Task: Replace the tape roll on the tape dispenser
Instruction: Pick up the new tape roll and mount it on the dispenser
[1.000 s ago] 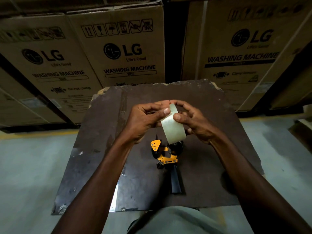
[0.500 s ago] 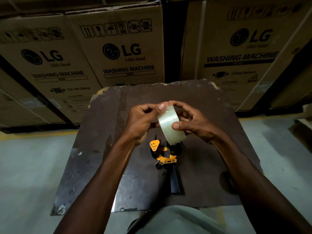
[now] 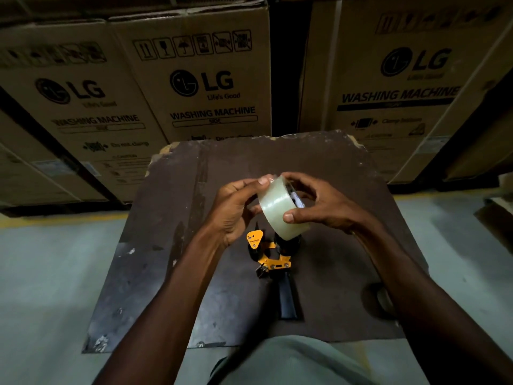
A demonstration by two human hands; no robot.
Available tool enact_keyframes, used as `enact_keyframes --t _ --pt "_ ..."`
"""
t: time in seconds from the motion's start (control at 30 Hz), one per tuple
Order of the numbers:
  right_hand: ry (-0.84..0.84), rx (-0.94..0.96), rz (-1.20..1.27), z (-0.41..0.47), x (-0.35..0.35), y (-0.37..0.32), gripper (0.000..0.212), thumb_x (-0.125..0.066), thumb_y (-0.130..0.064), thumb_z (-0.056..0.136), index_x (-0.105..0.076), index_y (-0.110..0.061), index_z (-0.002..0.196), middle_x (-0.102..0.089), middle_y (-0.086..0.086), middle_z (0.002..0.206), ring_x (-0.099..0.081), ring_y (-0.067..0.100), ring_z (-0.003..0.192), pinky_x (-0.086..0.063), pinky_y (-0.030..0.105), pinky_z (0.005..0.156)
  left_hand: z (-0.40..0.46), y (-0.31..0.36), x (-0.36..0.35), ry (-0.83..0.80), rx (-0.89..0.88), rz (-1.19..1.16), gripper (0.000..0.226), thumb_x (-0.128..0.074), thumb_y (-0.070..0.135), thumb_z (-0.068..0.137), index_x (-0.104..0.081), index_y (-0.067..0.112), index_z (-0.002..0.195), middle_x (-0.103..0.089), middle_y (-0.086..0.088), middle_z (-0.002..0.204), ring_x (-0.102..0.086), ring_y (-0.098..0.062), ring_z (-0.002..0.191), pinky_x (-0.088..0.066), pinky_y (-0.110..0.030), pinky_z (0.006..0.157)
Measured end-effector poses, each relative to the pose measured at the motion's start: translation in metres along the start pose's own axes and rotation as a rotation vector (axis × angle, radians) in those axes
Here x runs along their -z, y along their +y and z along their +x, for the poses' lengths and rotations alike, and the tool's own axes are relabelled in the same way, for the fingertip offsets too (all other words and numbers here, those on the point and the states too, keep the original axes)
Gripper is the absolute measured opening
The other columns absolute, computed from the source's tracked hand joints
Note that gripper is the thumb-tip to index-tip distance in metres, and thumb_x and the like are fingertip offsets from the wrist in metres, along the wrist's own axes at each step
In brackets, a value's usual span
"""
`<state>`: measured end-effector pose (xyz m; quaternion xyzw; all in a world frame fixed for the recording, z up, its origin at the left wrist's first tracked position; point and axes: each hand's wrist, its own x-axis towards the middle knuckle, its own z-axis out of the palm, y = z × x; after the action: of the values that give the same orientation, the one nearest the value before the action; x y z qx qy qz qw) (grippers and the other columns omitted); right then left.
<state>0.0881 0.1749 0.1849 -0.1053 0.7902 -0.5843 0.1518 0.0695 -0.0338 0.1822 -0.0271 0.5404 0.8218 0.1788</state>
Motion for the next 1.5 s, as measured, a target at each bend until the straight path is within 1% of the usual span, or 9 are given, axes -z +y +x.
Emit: enact_keyframes --t 0.2,0.4,0.63,0.87,1.0,1.1,1.23,1.37,1.5 --pt "-0.064 -0.021 -0.118 0.005 0.001 0.008 0.102 -0.092 -0.022 0.067 -0.037 -0.029 0.151 -0.048 -0.018 0.139 -0.05 -0.01 0.123 -0.047 0.016 0.099 0.004 -0.003 0.014 -0.017 0.005 -0.029 0.038 -0.067 0.014 0.085 -0.065 -0.009 0.115 -0.073 -0.014 0.108 -0.071 -0.016 0.094 -0.059 -0.024 0.073" --pt "-0.051 -0.038 -0.325 0.016 -0.003 0.02 0.115 -0.092 -0.057 0.051 -0.032 -0.047 0.148 -0.044 -0.008 0.148 -0.049 0.011 0.131 -0.047 0.038 0.108 0.006 -0.02 0.03 0.002 -0.009 0.042 0.03 -0.064 0.014 0.091 -0.067 -0.006 0.114 -0.072 -0.016 0.113 -0.068 -0.02 0.104 -0.054 -0.032 0.093" --pt "0.006 -0.018 -0.53 0.025 -0.011 0.037 0.116 -0.089 -0.054 0.054 -0.031 -0.035 0.152 -0.042 0.0 0.142 -0.048 0.017 0.128 -0.043 0.03 0.104 0.011 -0.046 0.046 0.045 -0.061 0.314 0.024 -0.073 0.01 0.087 -0.072 0.005 0.11 -0.076 0.0 0.095 -0.069 -0.002 0.085 -0.052 -0.016 0.074" --pt "0.025 -0.037 -0.584 0.031 -0.019 0.063 0.123 -0.084 -0.067 0.05 -0.031 -0.029 0.154 -0.04 0.002 0.152 -0.043 0.02 0.137 -0.04 0.042 0.113 0.025 -0.073 0.055 0.094 0.103 0.147 0.022 -0.072 0.004 0.086 -0.07 0.004 0.108 -0.074 -0.012 0.101 -0.071 -0.02 0.091 -0.058 -0.034 0.088" --pt "0.086 -0.05 -0.489 0.028 -0.02 0.075 0.121 -0.092 -0.057 0.05 -0.038 -0.022 0.152 -0.042 0.0 0.154 -0.043 0.011 0.137 -0.036 0.029 0.114 0.033 -0.081 0.058 0.17 0.154 0.072 0.013 -0.069 -0.002 0.086 -0.072 0.002 0.098 -0.068 -0.016 0.09 -0.059 -0.021 0.073 -0.053 -0.029 0.07" --pt "0.154 -0.125 -0.24 0.024 -0.018 0.089 0.11 -0.091 -0.054 0.056 -0.044 -0.018 0.148 -0.055 -0.003 0.144 -0.055 0.007 0.127 -0.046 0.027 0.107 0.042 -0.086 0.066 0.197 0.201 -0.02 0.011 -0.07 -0.003 0.083 -0.078 0.004 0.084 -0.067 -0.017 0.085 -0.048 -0.024 0.081 -0.044 -0.037 0.075" --pt "0.363 -0.217 0.151 0.024 -0.019 0.098 0.063 -0.08 -0.018 0.082 -0.055 -0.001 0.137 -0.066 0.006 0.126 -0.066 0.009 0.106 -0.053 0.019 0.091 0.048 -0.089 0.069 0.203 0.224 -0.039 0.013 -0.07 -0.003 0.082 -0.08 0.006 0.084 -0.067 -0.018 0.088 -0.046 -0.027 0.089 -0.04 -0.042 0.083" --pt "0.336 -0.334 0.28 0.019 -0.022 0.106 0.025 -0.071 -0.021 0.091 -0.073 -0.009 0.113 -0.077 0.011 0.104 -0.071 0.022 0.091 -0.058 0.039 0.086 0.052 -0.093 0.066 0.204 0.245 -0.028 0.017 -0.068 -0.004 0.084 -0.08 0.007 0.081 -0.062 -0.018 0.087 -0.051 -0.022 0.075 -0.049 -0.027 0.061" --pt "0.335 -0.387 0.377 0.014 -0.019 0.114 0.018 -0.072 -0.017 0.09 -0.075 -0.012 0.107 -0.077 0.011 0.102 -0.072 0.02 0.089 -0.06 0.041 0.084 0.052 -0.098 0.063 0.166 0.271 0.091 0.015 -0.066 -0.002 0.087 -0.074 0.007 0.095 -0.067 -0.017 0.088 -0.054 -0.024 0.077 -0.047 -0.033 0.067"
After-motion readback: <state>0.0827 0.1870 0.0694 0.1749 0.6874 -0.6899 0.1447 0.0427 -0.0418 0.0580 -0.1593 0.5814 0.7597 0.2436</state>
